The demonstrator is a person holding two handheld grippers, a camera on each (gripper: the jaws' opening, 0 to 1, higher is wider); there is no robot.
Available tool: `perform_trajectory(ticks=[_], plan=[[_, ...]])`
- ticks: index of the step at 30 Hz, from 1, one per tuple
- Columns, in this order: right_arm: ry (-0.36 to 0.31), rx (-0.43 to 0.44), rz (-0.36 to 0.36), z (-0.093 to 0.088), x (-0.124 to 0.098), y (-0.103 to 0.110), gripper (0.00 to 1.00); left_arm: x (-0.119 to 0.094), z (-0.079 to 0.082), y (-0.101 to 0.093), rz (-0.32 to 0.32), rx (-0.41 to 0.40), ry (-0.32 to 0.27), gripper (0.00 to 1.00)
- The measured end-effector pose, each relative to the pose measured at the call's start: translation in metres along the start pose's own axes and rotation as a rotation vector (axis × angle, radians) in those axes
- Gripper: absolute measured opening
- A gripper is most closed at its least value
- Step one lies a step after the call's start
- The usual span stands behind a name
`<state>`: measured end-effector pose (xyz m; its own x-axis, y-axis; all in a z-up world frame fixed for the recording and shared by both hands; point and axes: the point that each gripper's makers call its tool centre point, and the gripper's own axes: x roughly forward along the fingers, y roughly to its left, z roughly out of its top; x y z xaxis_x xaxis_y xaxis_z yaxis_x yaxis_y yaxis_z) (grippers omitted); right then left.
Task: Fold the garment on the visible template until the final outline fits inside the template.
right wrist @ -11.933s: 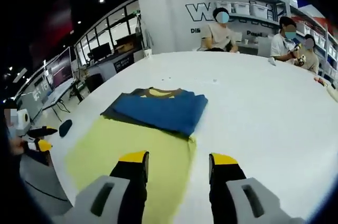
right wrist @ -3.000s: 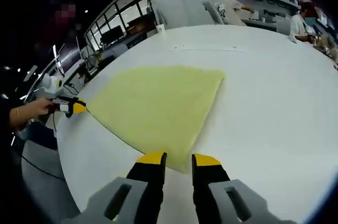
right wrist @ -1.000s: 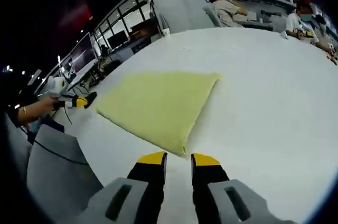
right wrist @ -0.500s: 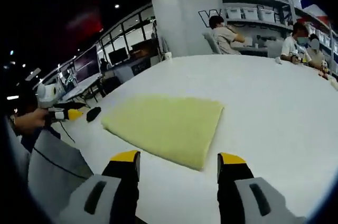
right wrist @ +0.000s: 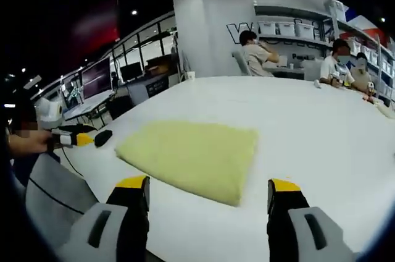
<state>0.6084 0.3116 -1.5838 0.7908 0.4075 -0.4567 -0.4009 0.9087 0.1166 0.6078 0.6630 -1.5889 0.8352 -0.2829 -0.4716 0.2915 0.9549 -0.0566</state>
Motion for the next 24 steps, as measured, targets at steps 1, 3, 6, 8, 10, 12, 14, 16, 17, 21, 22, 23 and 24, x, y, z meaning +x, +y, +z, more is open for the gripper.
perform_trajectory(ticks=[1,3,6,8,10,12,14,16,17,21,22,23,24], plan=[[0.005,-0.013,0.003,-0.002,0.002,0.003,0.77,0.001,-0.001,0.000,0.001,0.002,0.005,0.69],[0.024,-0.014,0.001,-0.007,0.004,0.003,0.77,0.000,-0.007,0.004,0.019,0.010,0.033,0.68],[0.028,0.020,-0.015,-0.007,-0.001,-0.002,0.74,0.000,-0.007,0.005,0.028,0.005,0.029,0.68],[0.006,0.037,-0.026,-0.004,-0.001,-0.006,0.76,0.000,-0.007,0.005,0.031,0.001,0.027,0.68],[0.010,0.050,-0.035,-0.006,-0.002,-0.009,0.78,0.000,-0.009,0.006,0.037,0.005,0.042,0.68],[0.016,0.070,-0.039,-0.009,-0.002,-0.011,0.78,0.000,-0.011,0.002,0.030,0.001,0.054,0.67],[0.005,0.077,-0.039,-0.006,-0.003,-0.010,0.77,-0.001,-0.011,0.000,0.029,0.009,0.058,0.66],[-0.001,0.083,-0.042,-0.003,-0.007,-0.007,0.77,-0.001,-0.011,-0.002,0.026,0.014,0.062,0.66],[0.001,0.080,-0.039,-0.004,-0.005,-0.006,0.77,-0.001,-0.012,-0.002,0.023,0.016,0.065,0.66],[0.017,0.062,-0.026,-0.008,-0.002,-0.005,0.75,0.000,-0.015,-0.001,0.019,0.017,0.079,0.65],[0.018,0.061,-0.026,-0.008,-0.002,-0.005,0.75,0.000,-0.015,-0.001,0.020,0.018,0.081,0.64],[0.020,0.059,-0.026,-0.008,-0.002,-0.005,0.74,-0.001,-0.015,-0.001,0.018,0.020,0.082,0.64],[0.025,0.056,-0.025,-0.009,-0.003,-0.006,0.74,-0.001,-0.015,-0.001,0.015,0.019,0.083,0.64]])
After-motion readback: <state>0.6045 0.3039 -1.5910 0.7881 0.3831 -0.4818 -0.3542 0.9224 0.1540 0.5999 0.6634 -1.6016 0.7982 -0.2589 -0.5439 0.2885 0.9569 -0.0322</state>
